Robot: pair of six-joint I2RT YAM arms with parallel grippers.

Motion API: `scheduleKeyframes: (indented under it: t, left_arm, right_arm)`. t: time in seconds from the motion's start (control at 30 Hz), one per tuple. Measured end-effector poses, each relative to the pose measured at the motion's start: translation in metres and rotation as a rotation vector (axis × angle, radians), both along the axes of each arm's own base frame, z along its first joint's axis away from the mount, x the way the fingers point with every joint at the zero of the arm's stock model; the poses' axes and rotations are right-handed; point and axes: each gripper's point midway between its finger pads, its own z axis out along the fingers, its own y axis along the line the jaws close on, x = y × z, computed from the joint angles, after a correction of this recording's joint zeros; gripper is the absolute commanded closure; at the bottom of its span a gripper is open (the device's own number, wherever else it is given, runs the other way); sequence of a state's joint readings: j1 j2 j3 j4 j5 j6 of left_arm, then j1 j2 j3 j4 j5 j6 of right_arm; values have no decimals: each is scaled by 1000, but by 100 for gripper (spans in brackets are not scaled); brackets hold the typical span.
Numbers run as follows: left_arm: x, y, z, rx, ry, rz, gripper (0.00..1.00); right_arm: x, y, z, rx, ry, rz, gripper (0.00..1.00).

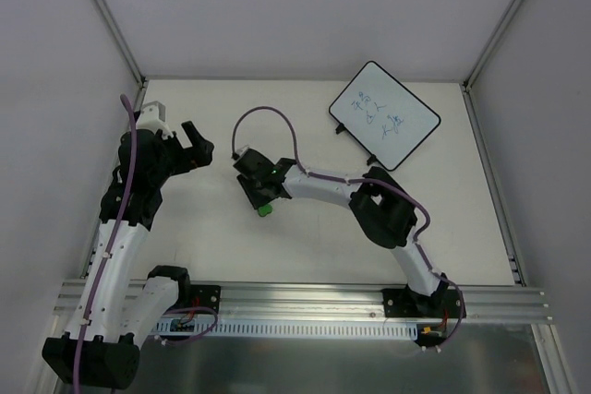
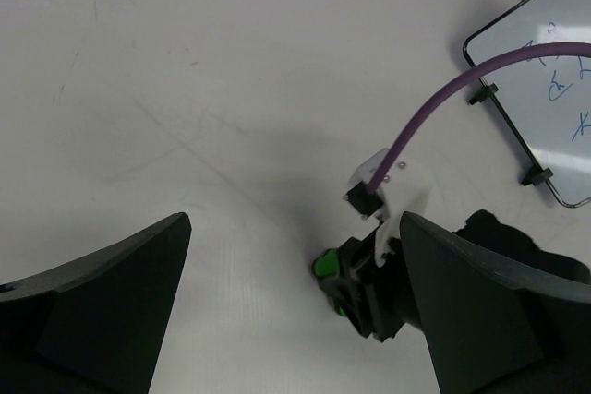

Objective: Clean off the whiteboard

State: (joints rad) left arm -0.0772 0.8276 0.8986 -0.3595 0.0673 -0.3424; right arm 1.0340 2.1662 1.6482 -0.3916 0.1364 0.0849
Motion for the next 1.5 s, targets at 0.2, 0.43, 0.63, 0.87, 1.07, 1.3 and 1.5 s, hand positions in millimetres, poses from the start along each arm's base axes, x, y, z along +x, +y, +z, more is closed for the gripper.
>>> scheduleKeyframes:
  t: [0.2, 0.43, 0.63, 0.87, 1.07, 1.3, 1.5]
  left_arm:
    - [-5, -3, -5, -4, 1, -10, 1]
    - [-12, -4, -6, -9, -9, -14, 1]
    - [-15, -3, -2, -8, -24, -10, 1]
    - [-16, -1, -6, -3, -20, 3, 1]
    - [-18, -1, -9, -2, -9, 2, 1]
    - [-16, -1, -13, 6, 6, -5, 1]
    - [-17, -12, -20, 22, 28, -89, 1]
  right_arm:
    - [-14, 21, -7, -25, 8, 92, 22]
    - [5, -4, 15, -59, -36, 97, 5]
    - [69, -83, 113, 87, -135, -89, 5]
    - [160, -299, 207, 242, -324, -499, 6]
    - [165, -434, 205, 334, -288, -685, 14]
    - [164, -470, 197, 398, -259, -640, 17]
    - [184, -485, 154, 548, -128, -564, 23]
